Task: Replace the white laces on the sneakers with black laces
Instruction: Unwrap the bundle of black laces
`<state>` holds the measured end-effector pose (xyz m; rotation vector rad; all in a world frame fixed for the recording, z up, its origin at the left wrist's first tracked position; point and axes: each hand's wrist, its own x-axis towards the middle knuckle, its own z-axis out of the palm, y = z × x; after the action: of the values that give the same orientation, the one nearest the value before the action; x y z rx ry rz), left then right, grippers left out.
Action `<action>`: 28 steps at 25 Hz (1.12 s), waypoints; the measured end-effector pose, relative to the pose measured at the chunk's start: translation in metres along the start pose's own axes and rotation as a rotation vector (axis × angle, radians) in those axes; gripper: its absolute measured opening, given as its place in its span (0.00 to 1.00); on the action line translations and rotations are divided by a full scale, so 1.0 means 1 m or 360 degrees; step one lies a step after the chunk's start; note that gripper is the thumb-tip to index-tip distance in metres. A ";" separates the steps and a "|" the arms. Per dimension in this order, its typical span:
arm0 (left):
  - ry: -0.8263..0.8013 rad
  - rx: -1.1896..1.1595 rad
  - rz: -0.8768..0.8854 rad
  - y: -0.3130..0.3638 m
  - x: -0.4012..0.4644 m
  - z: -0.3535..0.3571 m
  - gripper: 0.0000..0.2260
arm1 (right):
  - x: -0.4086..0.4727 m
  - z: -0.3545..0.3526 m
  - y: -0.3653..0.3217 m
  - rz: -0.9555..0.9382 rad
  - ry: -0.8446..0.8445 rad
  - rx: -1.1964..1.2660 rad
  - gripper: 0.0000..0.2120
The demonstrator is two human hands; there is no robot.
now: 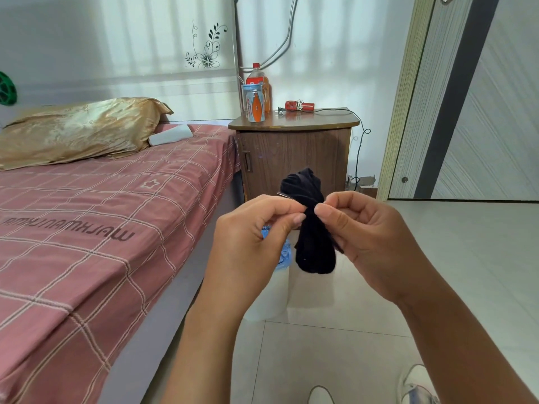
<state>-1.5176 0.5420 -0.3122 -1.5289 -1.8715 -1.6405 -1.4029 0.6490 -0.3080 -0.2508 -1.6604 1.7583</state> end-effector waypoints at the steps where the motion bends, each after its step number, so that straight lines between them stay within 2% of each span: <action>1: 0.0012 -0.0026 -0.0042 -0.001 0.000 0.001 0.04 | 0.000 0.000 0.000 0.0026 0.0008 -0.0009 0.11; 5: 0.0006 0.0221 0.0021 -0.007 0.000 0.007 0.06 | 0.000 0.000 -0.003 0.0033 0.0044 -0.0214 0.10; 8: -0.0099 0.0085 -0.0025 -0.011 -0.001 0.001 0.07 | -0.002 0.002 -0.006 0.0057 0.0012 -0.0212 0.10; 12: -0.0111 -0.0055 -0.0071 -0.014 -0.003 -0.004 0.06 | 0.000 0.000 -0.008 0.0218 -0.0075 0.0023 0.11; 19: -0.0183 -0.0292 -0.0158 -0.009 -0.005 -0.009 0.07 | 0.000 -0.003 -0.011 0.0339 -0.0206 0.0095 0.10; 28: -0.0198 -0.0098 0.0002 -0.006 -0.008 -0.004 0.08 | -0.003 -0.005 -0.008 0.0410 -0.0253 0.0160 0.06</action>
<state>-1.5207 0.5356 -0.3204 -1.6928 -1.8966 -1.6526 -1.3958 0.6507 -0.3023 -0.2962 -1.7049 2.0955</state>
